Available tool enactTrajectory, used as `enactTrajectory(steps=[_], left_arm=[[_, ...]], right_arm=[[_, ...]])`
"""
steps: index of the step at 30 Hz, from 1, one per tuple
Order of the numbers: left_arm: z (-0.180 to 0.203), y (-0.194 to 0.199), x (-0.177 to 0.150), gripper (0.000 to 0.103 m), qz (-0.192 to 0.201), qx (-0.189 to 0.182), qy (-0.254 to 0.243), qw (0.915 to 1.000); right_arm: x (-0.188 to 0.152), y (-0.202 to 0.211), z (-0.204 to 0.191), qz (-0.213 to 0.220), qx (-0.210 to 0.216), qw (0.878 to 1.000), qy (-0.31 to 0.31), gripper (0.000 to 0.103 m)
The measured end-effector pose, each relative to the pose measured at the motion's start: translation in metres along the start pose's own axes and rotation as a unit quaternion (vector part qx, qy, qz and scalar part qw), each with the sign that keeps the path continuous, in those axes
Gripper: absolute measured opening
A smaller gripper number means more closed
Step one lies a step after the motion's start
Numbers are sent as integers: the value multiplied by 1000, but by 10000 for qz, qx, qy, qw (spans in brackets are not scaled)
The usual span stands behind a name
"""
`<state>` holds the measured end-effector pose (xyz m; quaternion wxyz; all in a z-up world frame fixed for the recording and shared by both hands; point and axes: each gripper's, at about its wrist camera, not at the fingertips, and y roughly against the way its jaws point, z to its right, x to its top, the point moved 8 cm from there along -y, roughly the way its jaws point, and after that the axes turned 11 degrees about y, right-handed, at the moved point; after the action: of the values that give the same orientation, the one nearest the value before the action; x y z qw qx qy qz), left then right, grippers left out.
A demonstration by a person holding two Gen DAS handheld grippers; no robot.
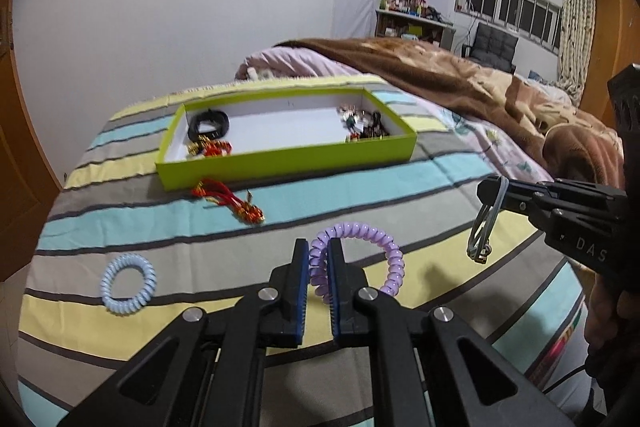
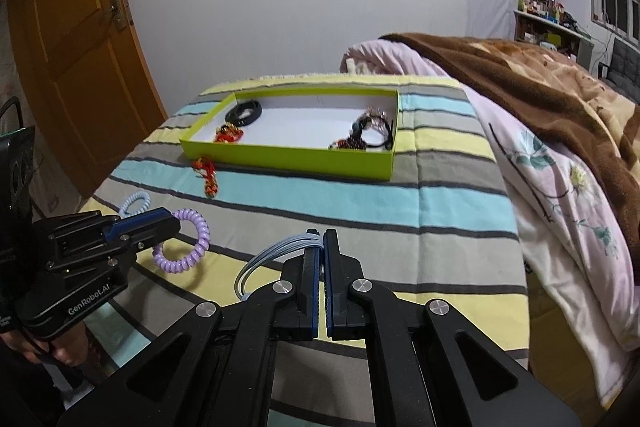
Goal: Organize jewelry
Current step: 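Grasp the grey flower hair tie with the right tool while the left tool grasps the purple coil, then carry the grey hair tie in the right tool while the left tool carries the purple coil to the box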
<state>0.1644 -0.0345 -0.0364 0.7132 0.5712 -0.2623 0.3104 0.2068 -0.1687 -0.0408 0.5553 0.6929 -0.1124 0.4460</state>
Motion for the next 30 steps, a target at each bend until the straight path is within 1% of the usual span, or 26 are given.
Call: enactTrajectory(steps=[8, 14, 21, 30], left_arm=[[-13, 22, 23, 9, 338, -1, 159, 9993], [-23, 27, 44, 9, 548, 39, 275, 9981], [-32, 17, 68, 9, 646, 96, 262, 9975], [-41, -12, 97, 9, 727, 128, 303, 9968]], right_arm=[[23, 15, -8, 225, -35, 9996, 138, 1], [43, 15, -11, 327, -63, 9990, 294, 1], [65, 2, -8, 378, -67, 9986, 360, 1], [91, -30, 9, 320, -105, 9987, 387, 1]])
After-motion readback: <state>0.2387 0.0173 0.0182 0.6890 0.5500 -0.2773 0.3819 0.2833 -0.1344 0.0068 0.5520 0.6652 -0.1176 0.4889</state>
